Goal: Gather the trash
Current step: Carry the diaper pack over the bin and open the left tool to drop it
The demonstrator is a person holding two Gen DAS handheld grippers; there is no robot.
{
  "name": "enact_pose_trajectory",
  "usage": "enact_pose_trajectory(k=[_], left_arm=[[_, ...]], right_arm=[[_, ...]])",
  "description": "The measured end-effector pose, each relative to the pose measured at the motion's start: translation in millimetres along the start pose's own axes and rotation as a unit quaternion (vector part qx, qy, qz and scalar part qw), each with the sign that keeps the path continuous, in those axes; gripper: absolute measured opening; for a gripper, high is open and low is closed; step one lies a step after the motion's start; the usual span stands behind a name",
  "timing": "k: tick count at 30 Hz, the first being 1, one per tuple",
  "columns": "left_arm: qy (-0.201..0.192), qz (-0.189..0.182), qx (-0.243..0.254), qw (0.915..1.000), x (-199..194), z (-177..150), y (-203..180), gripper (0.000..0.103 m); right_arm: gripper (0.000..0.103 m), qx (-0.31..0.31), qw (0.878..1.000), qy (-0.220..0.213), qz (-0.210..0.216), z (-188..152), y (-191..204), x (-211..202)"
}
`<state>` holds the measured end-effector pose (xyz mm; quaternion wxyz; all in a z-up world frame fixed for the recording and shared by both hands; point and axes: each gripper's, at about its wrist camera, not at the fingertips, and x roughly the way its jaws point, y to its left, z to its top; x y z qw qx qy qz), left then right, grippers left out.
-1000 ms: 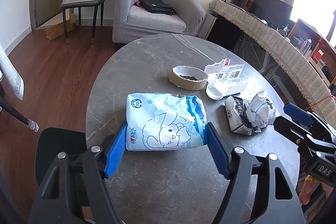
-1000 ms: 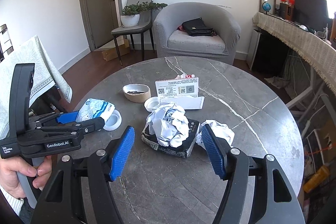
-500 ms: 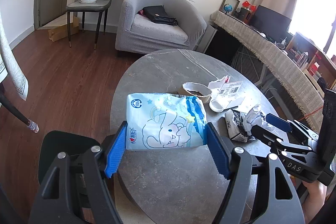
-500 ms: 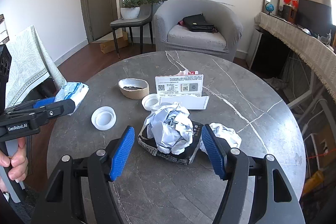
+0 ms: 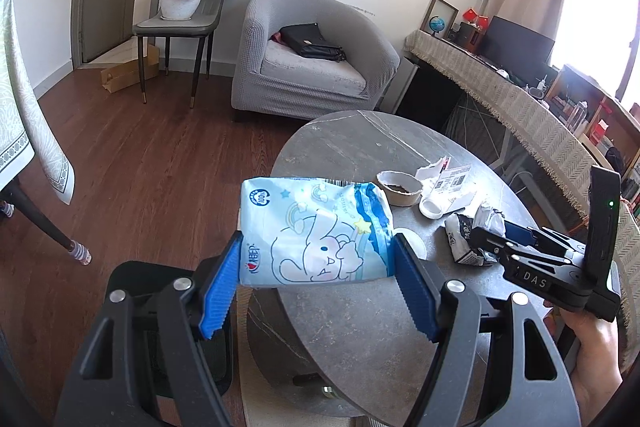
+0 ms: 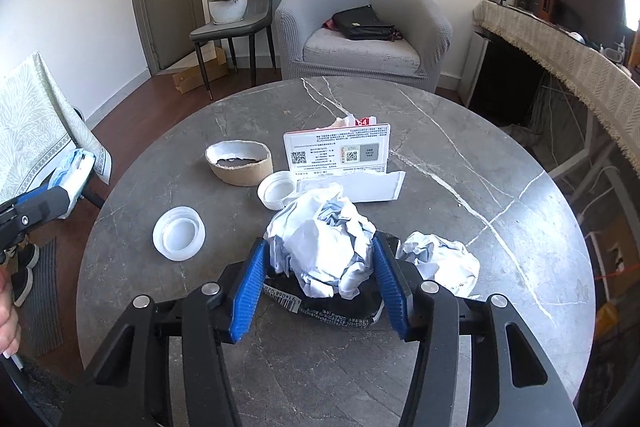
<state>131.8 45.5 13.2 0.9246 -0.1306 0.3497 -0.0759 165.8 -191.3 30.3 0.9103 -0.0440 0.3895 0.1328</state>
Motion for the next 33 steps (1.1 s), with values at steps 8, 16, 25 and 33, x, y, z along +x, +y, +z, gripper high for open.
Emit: enact_pose_trajectory(k=[8,16,25,33], left_arm=[[-0.004,0.01,-0.011,0.9999,-11.1,1.3,25.5,0.075],[0.002,0.039,-0.02,0.999,-17.1,-3.2,58.2,0.075],[0.055,0.066,-0.042,0.9954,-6.1,-24.4,114.4,0.075],[0.124,0.093,-0.049,0.9867,16.6,-57.1,156.5,0.075]], right_arm=[[0.044,-0.002,1.0,-0.024,0.0,9.0,12.8,-10.7],[0.044,-0.011,0.998,-0.039,0.047,20.9,49.4,-18.1],[0.044,-0.047,0.993,-0.033,0.107,25.9,112.0,-10.8],[0.044,-0.074,0.984,-0.018,0.161,25.8,169.8,-1.5]])
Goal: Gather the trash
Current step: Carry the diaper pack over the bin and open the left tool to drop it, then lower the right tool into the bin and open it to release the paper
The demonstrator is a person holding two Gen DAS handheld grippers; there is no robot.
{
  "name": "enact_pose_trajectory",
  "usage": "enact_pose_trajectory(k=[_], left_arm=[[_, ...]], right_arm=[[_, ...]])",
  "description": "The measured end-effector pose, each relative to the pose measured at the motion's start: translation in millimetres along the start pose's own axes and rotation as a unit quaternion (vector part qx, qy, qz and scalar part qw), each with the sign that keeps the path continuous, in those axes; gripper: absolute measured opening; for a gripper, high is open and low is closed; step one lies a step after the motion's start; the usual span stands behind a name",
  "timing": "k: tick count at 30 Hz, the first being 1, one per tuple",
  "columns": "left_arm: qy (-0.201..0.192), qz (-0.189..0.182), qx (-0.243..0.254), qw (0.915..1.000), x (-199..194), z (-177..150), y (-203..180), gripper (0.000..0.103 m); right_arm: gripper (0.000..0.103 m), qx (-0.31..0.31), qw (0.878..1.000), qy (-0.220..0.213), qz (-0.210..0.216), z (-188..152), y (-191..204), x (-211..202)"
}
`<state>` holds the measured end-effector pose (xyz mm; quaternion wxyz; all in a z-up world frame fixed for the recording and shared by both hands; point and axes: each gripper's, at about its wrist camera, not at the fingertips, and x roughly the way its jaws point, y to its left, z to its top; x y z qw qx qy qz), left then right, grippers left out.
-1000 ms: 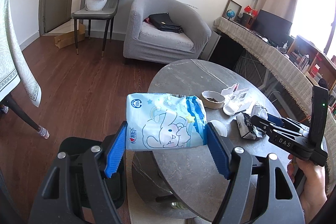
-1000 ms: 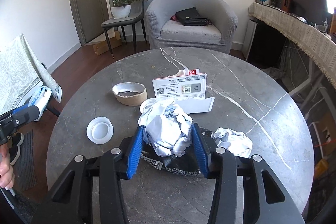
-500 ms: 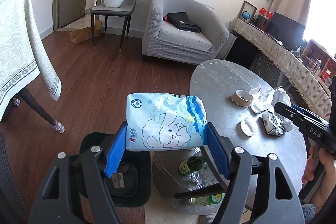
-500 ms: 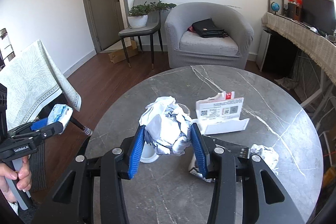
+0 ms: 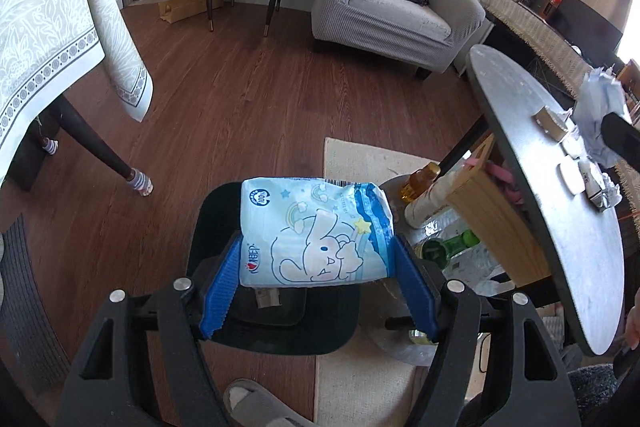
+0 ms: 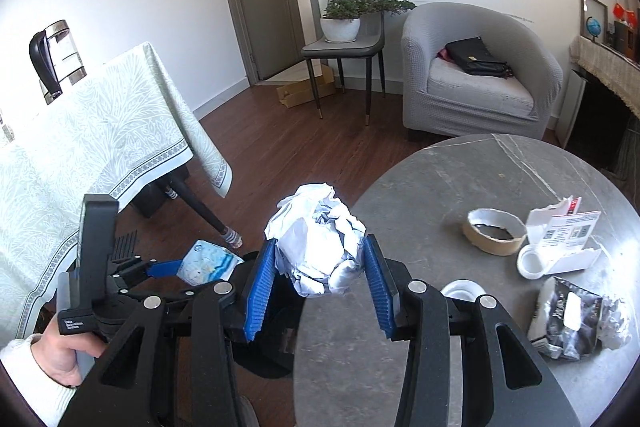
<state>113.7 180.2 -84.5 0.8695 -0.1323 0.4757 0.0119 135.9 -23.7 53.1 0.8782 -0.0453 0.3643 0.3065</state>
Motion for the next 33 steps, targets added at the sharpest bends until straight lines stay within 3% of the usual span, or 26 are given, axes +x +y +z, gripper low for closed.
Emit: enact_pose_trajectory(k=[13,18,26,33], left_arm=[[0.095,0.024,-0.009,0.9952,49.5,-27.6,32.4,0.075],[0.111,0.032,0.002,0.9933,54.4,-32.9,37.3,0.084],[0.094,0.031,-0.007,0.9951,35.8,-34.3,59.5,0.084],[0.054,0.027,-0.034,0.9976,5.5,-30.0,81.6,0.073]], right_arm=[[0.044,-0.034,0.997,0.055,0.035,-5.2,62.4,53.3],[0.044,-0.032,0.997,0.068,0.035,-6.9,71.3,70.2],[0.045,-0.025,0.994,0.097,0.033,-16.9,80.4,103.0],[0.044,-0.026,0.99,0.14,0.024,-35.4,88.2,139.5]])
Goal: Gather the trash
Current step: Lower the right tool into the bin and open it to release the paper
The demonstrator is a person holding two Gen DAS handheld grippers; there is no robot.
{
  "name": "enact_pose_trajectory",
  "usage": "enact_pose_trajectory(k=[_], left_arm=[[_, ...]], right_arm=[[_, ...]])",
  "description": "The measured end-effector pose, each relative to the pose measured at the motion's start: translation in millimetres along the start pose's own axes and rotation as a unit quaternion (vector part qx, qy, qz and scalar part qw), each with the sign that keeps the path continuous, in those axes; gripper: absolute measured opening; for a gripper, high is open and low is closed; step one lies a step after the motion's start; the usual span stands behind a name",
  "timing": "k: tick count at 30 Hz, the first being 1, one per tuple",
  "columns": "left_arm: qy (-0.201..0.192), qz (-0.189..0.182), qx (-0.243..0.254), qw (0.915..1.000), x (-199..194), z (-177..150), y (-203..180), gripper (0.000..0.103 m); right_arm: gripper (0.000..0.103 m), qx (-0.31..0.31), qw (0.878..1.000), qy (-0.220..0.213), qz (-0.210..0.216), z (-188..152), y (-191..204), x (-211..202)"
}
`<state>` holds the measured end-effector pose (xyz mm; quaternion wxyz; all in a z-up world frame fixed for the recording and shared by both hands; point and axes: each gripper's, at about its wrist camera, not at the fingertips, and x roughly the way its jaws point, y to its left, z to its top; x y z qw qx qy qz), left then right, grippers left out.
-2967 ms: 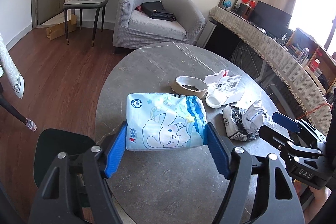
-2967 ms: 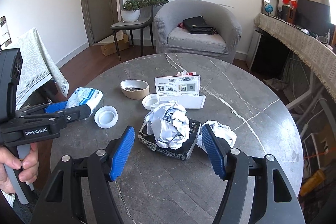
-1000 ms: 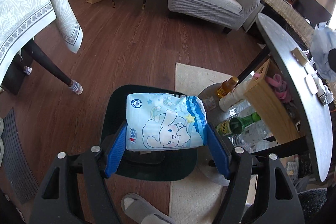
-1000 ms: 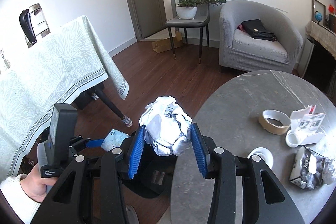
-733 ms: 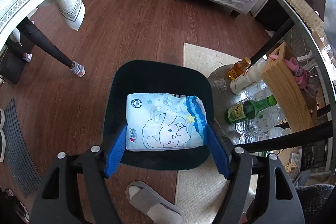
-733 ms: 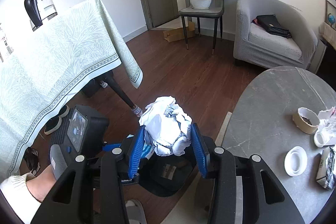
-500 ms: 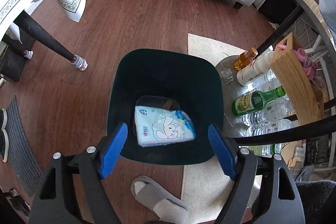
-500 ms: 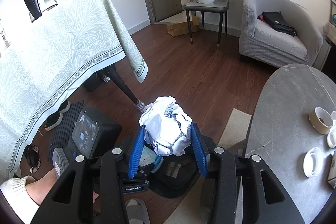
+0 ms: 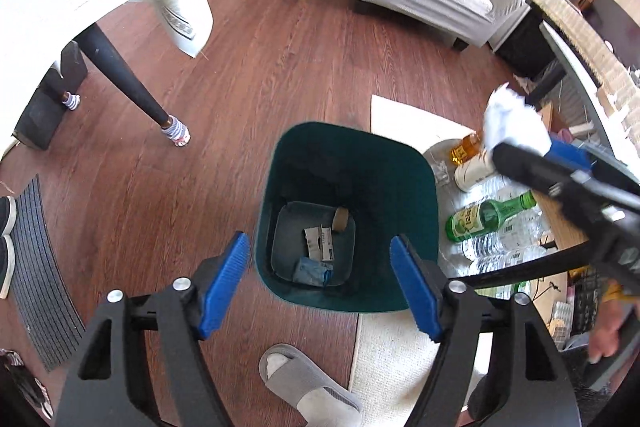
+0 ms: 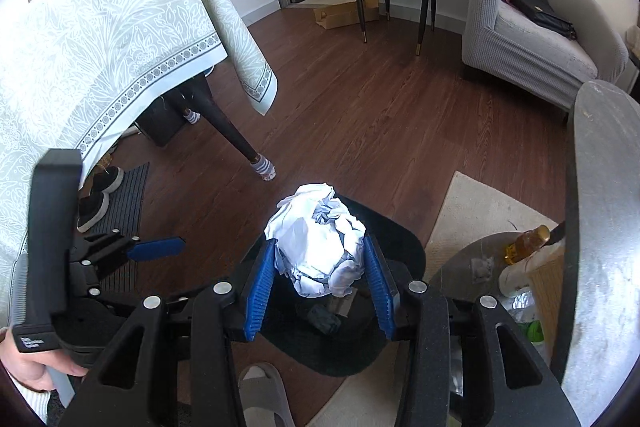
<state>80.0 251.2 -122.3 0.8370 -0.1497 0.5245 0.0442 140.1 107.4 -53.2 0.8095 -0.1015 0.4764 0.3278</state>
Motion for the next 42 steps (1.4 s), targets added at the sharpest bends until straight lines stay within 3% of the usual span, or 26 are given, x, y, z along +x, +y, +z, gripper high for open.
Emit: enact_pose_trajectory(k=[7,26,35,42], left_arm=[[-0.043,-0.009,-0.026,0.9987,-30.8,7.5,18.4,0.061],[-0.117,-0.036,-0.025,0.9922,-89.6,18.3,12.0,0.028],[-0.141,-0.048,-0.033,0.9884,-108.7,23.2,11.6,0.028],[-0.159,-0.058,-0.037,0.9849,-121.1,27.3,6.5,0.028]], right_arm=[[0.045,-0.004,0.999,0.049,-0.005,-14.8,5.1,38.4],[0.045,-0.048,0.985,0.163,-0.02,-47.1,21.1,98.0],[0.055,-0.078,0.98,0.18,-0.031,-58.3,23.7,106.6],[0.055,-0.094,0.98,0.173,-0.028,-58.3,23.6,98.7]])
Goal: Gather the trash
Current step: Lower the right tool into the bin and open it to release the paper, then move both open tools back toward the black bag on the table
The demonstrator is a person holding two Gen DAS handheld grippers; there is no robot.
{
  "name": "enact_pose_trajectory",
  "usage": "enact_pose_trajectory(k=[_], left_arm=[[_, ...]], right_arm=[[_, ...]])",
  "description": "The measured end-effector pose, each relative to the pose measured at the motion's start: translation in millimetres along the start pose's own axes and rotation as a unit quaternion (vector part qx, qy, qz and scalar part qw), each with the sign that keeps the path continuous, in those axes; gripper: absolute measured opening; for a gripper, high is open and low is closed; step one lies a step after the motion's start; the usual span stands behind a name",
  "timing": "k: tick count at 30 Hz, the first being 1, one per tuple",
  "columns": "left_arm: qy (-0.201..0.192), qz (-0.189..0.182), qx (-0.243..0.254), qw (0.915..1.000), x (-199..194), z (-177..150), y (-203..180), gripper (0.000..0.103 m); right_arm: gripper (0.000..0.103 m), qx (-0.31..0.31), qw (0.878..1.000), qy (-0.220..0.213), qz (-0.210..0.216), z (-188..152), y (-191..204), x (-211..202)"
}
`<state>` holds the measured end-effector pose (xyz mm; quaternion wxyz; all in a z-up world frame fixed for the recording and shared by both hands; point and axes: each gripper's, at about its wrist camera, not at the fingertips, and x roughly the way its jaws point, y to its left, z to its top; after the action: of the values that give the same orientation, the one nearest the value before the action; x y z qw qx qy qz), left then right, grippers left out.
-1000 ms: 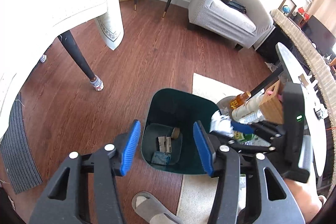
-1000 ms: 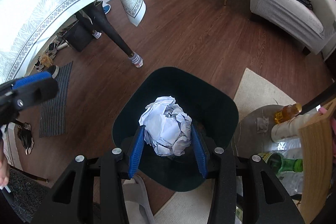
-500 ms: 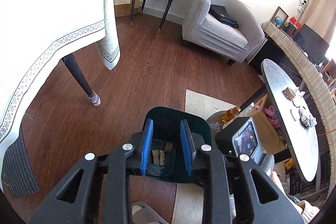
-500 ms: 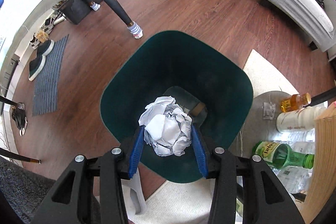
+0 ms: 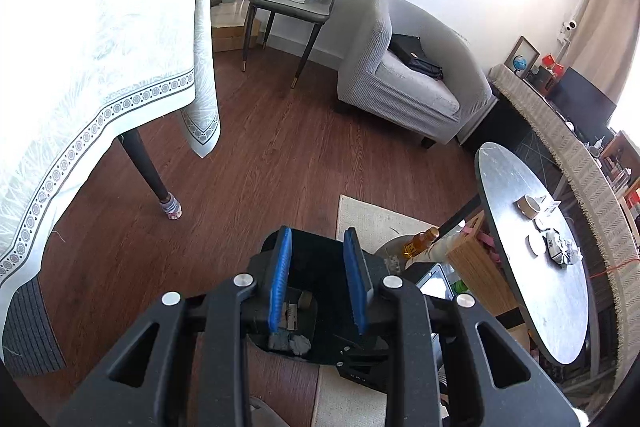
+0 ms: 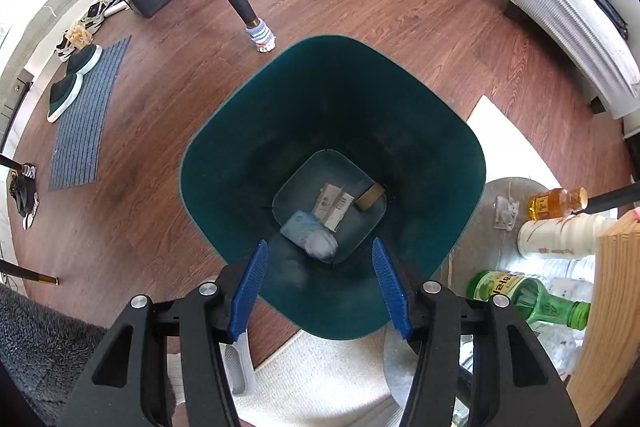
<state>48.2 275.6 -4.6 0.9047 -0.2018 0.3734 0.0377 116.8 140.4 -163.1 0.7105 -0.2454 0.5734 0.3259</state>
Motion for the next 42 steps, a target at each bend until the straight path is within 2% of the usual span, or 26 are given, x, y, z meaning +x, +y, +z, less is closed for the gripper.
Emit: enact_pose_trajectory(k=[4,11,17,21,23,32,35,42], left_arm=[[-0.014,-0.005,-0.001,0.9999,-6.4,5.8,-7.3,0.028],[-0.038,0.0,0.005,0.9992,-14.9,12.0,-19.2,0.028],[-0.067,0.001,0.016,0.9976,-24.6,17.6,-32.4,0.039],[-0.106,0.014,0.023,0.9941,-36.8,20.3,-42.1,0.044],[-0.113,0.006,0.02,0.9933,-39.8,21.6,-45.9,0.047],[-0.11,-0.009,0.034,0.9933,-27.7,21.6,-82.7,0.06],[-0.105,-0.01,0.047,0.9933,-17.1,18.9,-98.0,0.067],[-0.09,-0.026,0.08,0.9924,5.2,12.4,-143.5,0.076]], right_arm=[[0.055,-0.01,1.0,-0.026,0.009,-1.2,1.3,-16.5],[0.043,-0.025,0.997,-0.074,0.027,-0.7,6.0,-55.7],[0.036,-0.036,0.988,-0.143,0.033,-5.3,8.6,-107.1],[0.035,-0.028,0.982,-0.186,0.031,-13.6,-1.8,-141.5],[0.035,-0.022,0.979,-0.202,0.027,-19.2,-10.1,-155.7],[0.035,0.037,0.964,-0.265,-0.004,-50.5,-63.2,-205.8],[0.035,0.055,0.96,-0.274,-0.017,-63.7,-79.1,-215.7],[0.036,0.08,0.953,-0.289,-0.053,-92.2,-109.6,-233.9]])
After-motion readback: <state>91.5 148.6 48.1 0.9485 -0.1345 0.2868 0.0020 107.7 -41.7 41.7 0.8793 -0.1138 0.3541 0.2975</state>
